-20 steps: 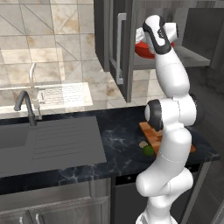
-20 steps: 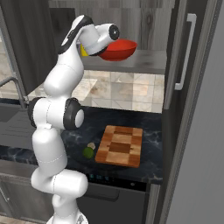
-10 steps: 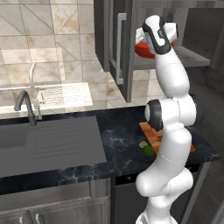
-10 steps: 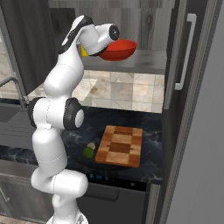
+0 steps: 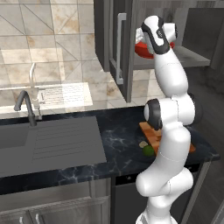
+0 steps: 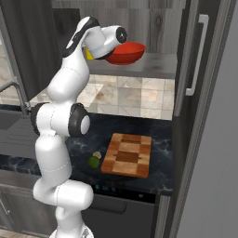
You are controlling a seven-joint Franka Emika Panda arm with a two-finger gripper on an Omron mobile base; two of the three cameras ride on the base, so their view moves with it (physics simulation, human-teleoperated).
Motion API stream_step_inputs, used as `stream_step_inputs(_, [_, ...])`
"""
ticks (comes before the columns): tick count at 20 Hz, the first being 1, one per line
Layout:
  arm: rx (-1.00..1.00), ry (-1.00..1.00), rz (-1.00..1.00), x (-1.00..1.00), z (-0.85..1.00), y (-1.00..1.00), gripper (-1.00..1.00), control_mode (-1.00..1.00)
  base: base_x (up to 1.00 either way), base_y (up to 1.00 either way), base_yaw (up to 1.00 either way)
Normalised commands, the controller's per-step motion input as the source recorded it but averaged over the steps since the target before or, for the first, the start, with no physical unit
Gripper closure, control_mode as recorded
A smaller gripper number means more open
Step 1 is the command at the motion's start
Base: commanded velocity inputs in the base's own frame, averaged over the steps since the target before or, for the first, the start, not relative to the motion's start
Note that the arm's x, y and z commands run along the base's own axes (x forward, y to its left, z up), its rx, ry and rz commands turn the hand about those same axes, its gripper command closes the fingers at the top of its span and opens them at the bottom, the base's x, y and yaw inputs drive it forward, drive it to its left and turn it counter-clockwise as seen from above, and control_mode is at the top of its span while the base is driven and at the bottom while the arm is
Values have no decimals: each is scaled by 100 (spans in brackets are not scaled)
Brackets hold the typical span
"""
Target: Open the cabinet. Place the bowl and condiment on the counter. Then place the lime and garlic on the cutting board.
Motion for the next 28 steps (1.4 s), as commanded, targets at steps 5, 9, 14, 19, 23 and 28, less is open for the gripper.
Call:
stream_step_inputs(5, [0,0,0,4,-2,7,100,-100,0,0,0])
stream_step_inputs(9, [0,0,0,5,-5,12,100,-100,0,0,0])
stream_step_inputs(14, [0,1,0,0,-2,9,100,-100,0,0,0])
stream_step_inputs(19, [0,0,0,0,0,0,100,-100,0,0,0])
stream_step_inputs(23, [0,0,1,0,-3,0,100,-100,0,0,0])
stream_step_inputs(28, [0,0,1,0,-5,0,100,-100,0,0,0])
